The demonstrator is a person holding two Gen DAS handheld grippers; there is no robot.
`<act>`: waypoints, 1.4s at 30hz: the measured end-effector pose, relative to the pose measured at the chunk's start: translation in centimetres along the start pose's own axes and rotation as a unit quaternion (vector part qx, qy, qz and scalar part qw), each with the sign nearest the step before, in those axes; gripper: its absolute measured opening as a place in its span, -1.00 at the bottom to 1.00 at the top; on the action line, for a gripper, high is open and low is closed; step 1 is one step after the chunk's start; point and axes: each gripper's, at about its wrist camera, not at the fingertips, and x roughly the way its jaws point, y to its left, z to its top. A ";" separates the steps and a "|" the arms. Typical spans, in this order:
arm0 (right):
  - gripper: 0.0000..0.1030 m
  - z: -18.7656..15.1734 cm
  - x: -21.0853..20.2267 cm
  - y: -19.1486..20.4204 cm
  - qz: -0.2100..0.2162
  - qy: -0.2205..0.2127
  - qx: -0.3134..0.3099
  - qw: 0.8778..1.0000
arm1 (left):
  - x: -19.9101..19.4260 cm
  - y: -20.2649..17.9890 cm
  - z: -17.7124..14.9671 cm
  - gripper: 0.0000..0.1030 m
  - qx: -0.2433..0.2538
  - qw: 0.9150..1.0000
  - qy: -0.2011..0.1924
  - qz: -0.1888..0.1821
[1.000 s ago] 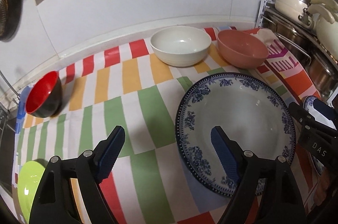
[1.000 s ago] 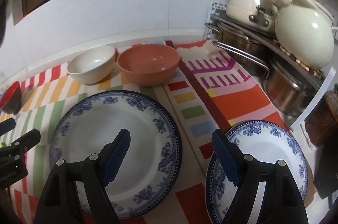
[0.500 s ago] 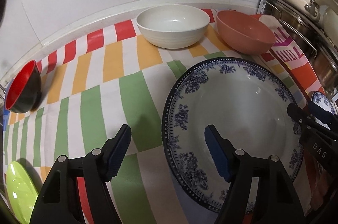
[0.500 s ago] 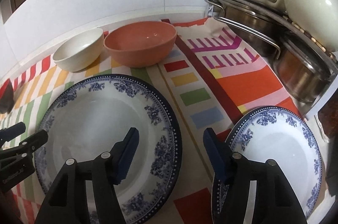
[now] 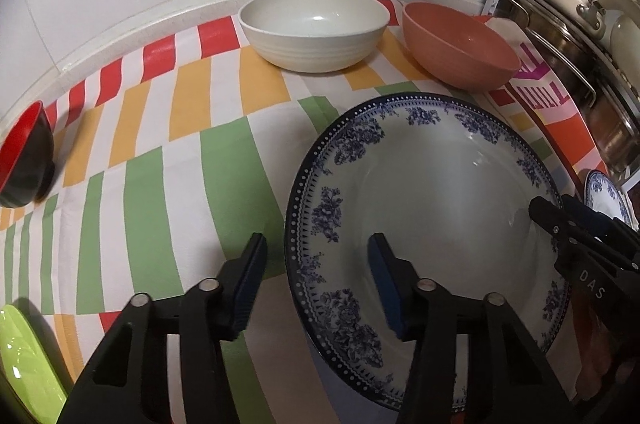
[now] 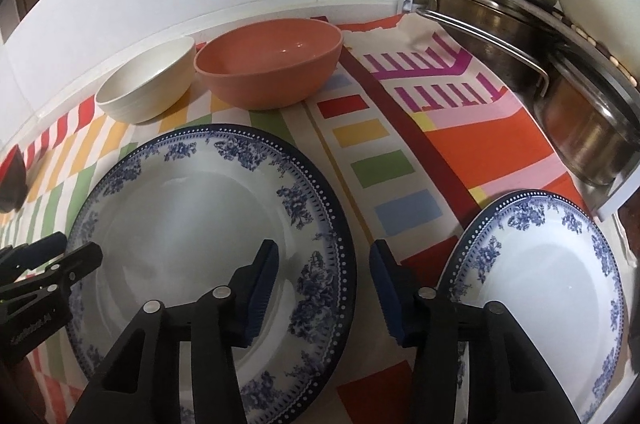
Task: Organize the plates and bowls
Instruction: 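Move both grippers to the blue-rimmed white plate and grasp its rim, then lift the blue-rimmed plate and carry it over the green plate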
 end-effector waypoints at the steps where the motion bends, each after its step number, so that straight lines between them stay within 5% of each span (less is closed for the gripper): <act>1: -0.16 0.0 0.0 0.0 0.002 0.002 0.000 1.000 | 0.0 -0.1 0.0 -0.07 0.001 1.000 -0.001 -0.001; 12: -0.26 0.3 0.0 0.6 -0.005 0.011 -0.024 1.000 | 0.2 -0.1 0.4 -0.30 0.000 1.000 -0.001 -0.006; 26: -0.27 -0.5 -1.8 1.4 -0.010 0.006 -0.048 0.999 | -1.4 0.3 -0.8 -0.30 0.006 1.000 -0.013 0.004; 42: -0.29 -1.1 -5.9 5.9 -0.005 0.011 -0.061 0.998 | -5.9 5.2 -3.2 -0.30 -0.035 0.999 -0.029 0.014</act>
